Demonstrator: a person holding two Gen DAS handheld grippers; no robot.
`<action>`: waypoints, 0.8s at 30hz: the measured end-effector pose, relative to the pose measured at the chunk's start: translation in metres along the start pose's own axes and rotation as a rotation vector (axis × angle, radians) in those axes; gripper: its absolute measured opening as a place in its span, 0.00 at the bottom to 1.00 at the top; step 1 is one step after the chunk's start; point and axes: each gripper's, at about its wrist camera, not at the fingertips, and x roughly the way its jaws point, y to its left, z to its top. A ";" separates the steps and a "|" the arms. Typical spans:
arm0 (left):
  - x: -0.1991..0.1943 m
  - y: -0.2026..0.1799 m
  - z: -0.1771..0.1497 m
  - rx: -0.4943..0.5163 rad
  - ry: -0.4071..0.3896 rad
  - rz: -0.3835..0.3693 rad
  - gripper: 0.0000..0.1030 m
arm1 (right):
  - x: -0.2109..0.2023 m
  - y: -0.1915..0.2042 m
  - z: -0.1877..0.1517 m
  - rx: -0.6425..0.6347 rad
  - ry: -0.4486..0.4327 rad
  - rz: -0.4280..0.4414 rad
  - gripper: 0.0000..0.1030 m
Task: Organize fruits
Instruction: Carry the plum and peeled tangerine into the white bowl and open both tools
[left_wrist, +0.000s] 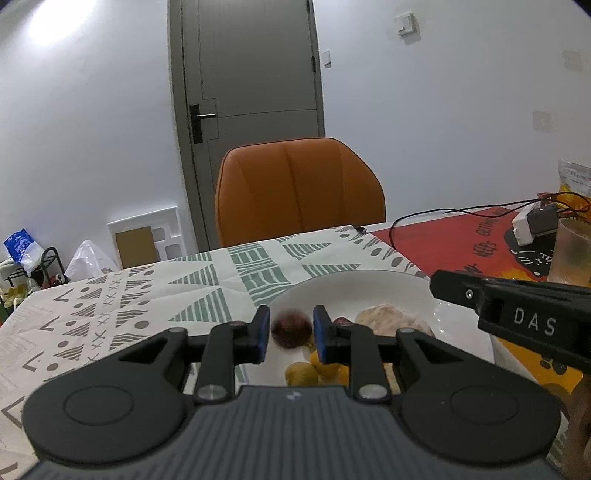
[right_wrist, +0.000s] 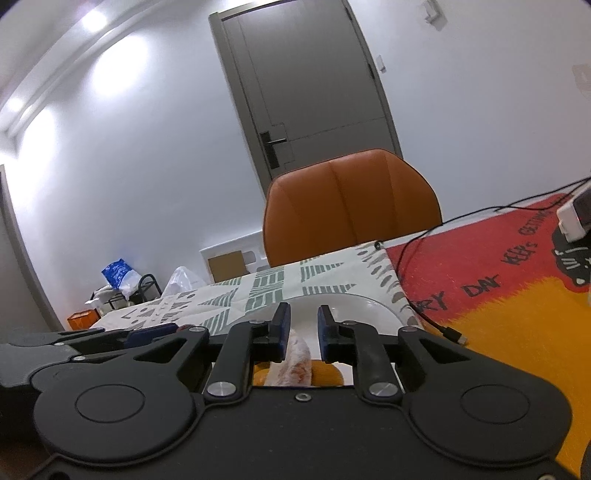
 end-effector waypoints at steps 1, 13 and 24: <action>-0.001 0.001 0.001 0.002 0.000 -0.003 0.26 | 0.000 -0.001 0.000 0.004 0.000 -0.005 0.17; -0.028 0.031 0.000 -0.044 0.006 0.028 0.54 | 0.002 0.002 -0.001 0.026 0.046 0.031 0.24; -0.056 0.059 -0.008 -0.093 -0.006 0.059 0.83 | -0.012 0.028 -0.006 -0.053 0.086 0.020 0.43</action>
